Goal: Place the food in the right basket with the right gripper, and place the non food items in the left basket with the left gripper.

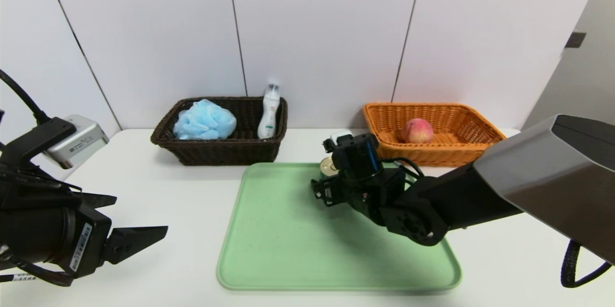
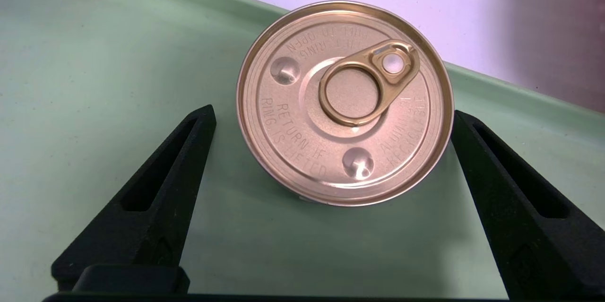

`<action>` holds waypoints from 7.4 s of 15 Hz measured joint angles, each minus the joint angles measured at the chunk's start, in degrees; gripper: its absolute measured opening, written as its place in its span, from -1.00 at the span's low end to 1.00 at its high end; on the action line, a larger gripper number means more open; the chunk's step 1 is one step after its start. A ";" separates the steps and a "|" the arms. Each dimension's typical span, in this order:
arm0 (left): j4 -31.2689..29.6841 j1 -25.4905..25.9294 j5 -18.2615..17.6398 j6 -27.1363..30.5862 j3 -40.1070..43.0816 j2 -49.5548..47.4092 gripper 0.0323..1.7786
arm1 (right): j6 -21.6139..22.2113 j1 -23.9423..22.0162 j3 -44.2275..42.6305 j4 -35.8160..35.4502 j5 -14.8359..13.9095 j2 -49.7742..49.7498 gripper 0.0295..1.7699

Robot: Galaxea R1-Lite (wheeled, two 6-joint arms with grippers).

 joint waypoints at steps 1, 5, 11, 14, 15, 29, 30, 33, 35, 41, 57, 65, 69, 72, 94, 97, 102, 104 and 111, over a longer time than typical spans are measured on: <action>-0.02 -0.05 0.00 0.02 -0.02 0.00 0.90 | -0.02 -0.02 -0.05 0.00 0.02 0.07 0.91; 0.00 -0.07 -0.02 0.02 -0.09 0.00 0.90 | -0.13 -0.07 -0.07 0.02 0.06 0.16 0.46; -0.02 -0.07 -0.02 0.11 -0.22 -0.09 0.90 | -0.22 -0.10 0.85 0.22 0.37 -0.78 0.10; 0.02 -0.07 -0.02 0.09 -0.24 -0.24 0.90 | -0.33 -0.07 1.66 0.52 0.63 -2.32 0.09; 0.00 -0.07 -0.02 0.05 -0.20 -0.29 0.90 | -0.35 -0.02 1.90 0.44 0.63 -2.90 0.09; -0.02 -0.09 0.09 0.09 -0.41 -0.83 0.90 | -1.88 -2.11 5.38 1.15 0.96 -21.07 0.08; -0.02 -0.09 0.06 0.18 -0.48 -0.82 0.90 | -1.99 -3.24 5.05 1.15 0.85 -22.03 0.08; -0.02 -0.11 0.09 0.39 -0.66 -0.82 0.90 | -2.60 -8.73 3.08 1.34 0.99 -23.52 0.08; -0.02 -0.13 0.09 0.38 -0.67 -0.82 0.90 | -2.93 -13.58 1.02 3.58 1.07 -23.54 0.08; -0.02 -0.09 0.17 0.33 -0.61 -0.85 0.90 | -2.97 -27.87 -6.89 8.96 4.46 -18.44 0.08; -0.02 -0.07 0.24 -0.11 -0.06 -1.10 0.90 | -2.84 -38.91 -25.55 29.78 5.64 -2.84 0.08; -0.04 -0.07 0.22 -0.13 -0.09 -1.12 0.90 | -3.63 -38.85 -29.57 37.24 5.64 -0.39 0.08; -0.02 -0.07 0.24 -0.13 -0.09 -1.12 0.90 | -3.64 -38.83 -29.64 37.06 5.68 -0.09 0.39; -0.02 -0.07 0.22 -0.06 -0.20 -1.16 0.90 | -3.63 -38.83 -29.64 37.02 5.68 -0.01 0.56; 0.83 1.91 10.59 0.61 1.96 -11.48 0.90 | -3.06 -31.22 -9.07 58.56 14.34 -43.91 0.91; 0.57 4.88 10.79 1.82 6.23 -16.48 0.90 | -3.15 -30.20 0.77 58.31 14.31 -54.97 0.91; 0.22 8.67 10.79 6.53 15.46 -27.23 0.90 | -3.17 -29.84 13.51 53.32 13.95 -70.11 0.91; 0.46 10.48 10.68 6.69 18.21 -31.45 0.90 | -3.15 -29.82 16.74 53.07 13.79 -75.29 0.91; 0.69 17.32 10.26 7.03 26.73 -43.04 0.90 | -3.32 -31.78 24.15 52.58 13.87 -86.89 0.91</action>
